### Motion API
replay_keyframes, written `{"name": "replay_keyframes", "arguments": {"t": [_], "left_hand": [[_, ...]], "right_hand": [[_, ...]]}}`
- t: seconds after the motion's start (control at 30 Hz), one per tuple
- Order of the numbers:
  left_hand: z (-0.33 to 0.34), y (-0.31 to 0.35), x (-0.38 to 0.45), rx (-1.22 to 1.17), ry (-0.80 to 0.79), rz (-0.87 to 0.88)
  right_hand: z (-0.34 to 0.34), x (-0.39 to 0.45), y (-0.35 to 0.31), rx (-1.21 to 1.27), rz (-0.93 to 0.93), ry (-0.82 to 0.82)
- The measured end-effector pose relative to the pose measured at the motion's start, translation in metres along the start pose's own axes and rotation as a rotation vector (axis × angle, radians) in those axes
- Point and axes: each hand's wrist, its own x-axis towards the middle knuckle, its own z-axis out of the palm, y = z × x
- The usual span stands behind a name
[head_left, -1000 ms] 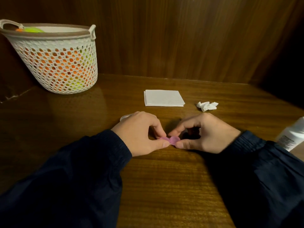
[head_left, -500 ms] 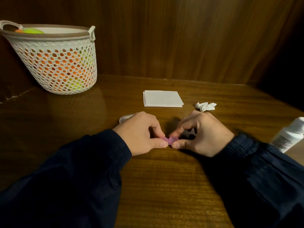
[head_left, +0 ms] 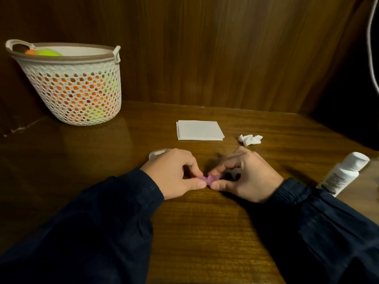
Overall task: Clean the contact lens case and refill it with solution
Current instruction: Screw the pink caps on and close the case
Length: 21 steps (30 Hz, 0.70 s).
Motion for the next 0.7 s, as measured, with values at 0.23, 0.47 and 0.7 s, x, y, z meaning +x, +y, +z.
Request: {"name": "replay_keyframes", "arguments": {"t": [0.23,0.47,0.7], "left_hand": [[-0.036,-0.028,-0.014,-0.016,0.38,0.031],[-0.049,-0.068,-0.026,0.166,0.211,-0.12],[-0.038,-0.069,-0.015,0.257,0.127,-0.13]], "right_hand": [[0.003,0.008,-0.004,0.066,-0.049,-0.054],[0.003,0.042,-0.03,0.019,-0.132,-0.135],[0.008,0.084,-0.048,0.029,-0.197,0.065]]}}
